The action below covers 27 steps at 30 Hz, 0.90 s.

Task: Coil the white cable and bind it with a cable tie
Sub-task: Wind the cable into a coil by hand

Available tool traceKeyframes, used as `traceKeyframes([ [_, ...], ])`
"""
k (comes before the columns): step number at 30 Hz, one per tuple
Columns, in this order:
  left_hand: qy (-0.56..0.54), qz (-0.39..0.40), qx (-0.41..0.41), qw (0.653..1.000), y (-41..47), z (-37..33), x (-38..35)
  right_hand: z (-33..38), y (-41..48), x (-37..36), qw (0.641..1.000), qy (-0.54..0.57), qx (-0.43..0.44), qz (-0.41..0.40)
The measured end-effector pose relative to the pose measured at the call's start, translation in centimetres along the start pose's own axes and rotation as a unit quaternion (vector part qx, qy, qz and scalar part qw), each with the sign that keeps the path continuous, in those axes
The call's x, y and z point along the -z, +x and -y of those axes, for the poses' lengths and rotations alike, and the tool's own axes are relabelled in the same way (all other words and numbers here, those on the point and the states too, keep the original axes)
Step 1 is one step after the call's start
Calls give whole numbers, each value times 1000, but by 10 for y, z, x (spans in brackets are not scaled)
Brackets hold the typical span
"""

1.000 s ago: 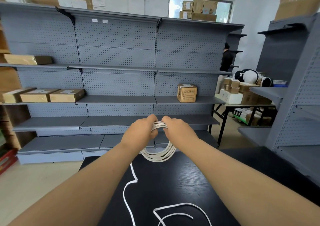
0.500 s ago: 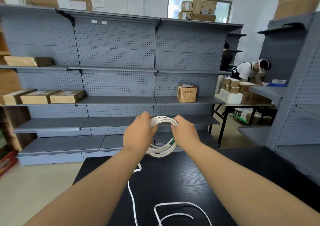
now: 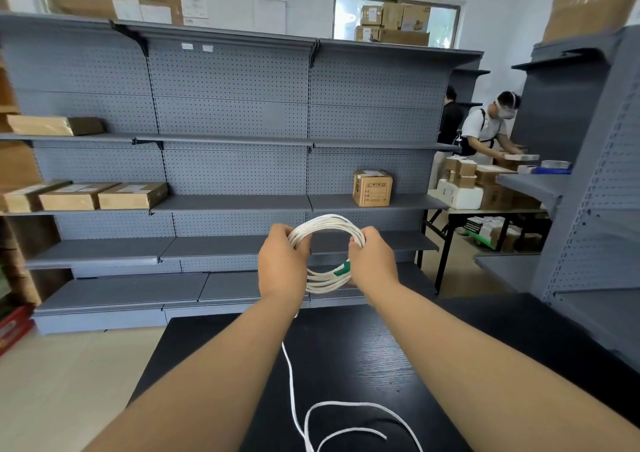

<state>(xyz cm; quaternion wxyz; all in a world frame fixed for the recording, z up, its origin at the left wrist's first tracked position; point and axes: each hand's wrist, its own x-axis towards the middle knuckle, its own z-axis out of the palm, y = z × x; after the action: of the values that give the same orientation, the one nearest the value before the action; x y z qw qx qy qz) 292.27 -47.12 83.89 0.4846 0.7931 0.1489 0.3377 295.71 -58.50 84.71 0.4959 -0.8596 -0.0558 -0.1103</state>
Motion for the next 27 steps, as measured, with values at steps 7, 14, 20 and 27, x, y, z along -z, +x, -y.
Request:
traceKeyframes([
  [7, 225, 39, -145, 963, 7, -5, 8, 5, 0, 9, 986, -108, 126, 19],
  [14, 378, 77, -221, 896, 11, -6, 7, 10, -8, 9, 925, -283, 247, 59],
  [20, 360, 79, -218, 904, 7, -5, 6, 5, -5, 8, 929, -281, 235, 47],
  [27, 279, 61, -178, 942, 2, 6, 1, -1, -1, 8, 964, -187, 186, 22],
])
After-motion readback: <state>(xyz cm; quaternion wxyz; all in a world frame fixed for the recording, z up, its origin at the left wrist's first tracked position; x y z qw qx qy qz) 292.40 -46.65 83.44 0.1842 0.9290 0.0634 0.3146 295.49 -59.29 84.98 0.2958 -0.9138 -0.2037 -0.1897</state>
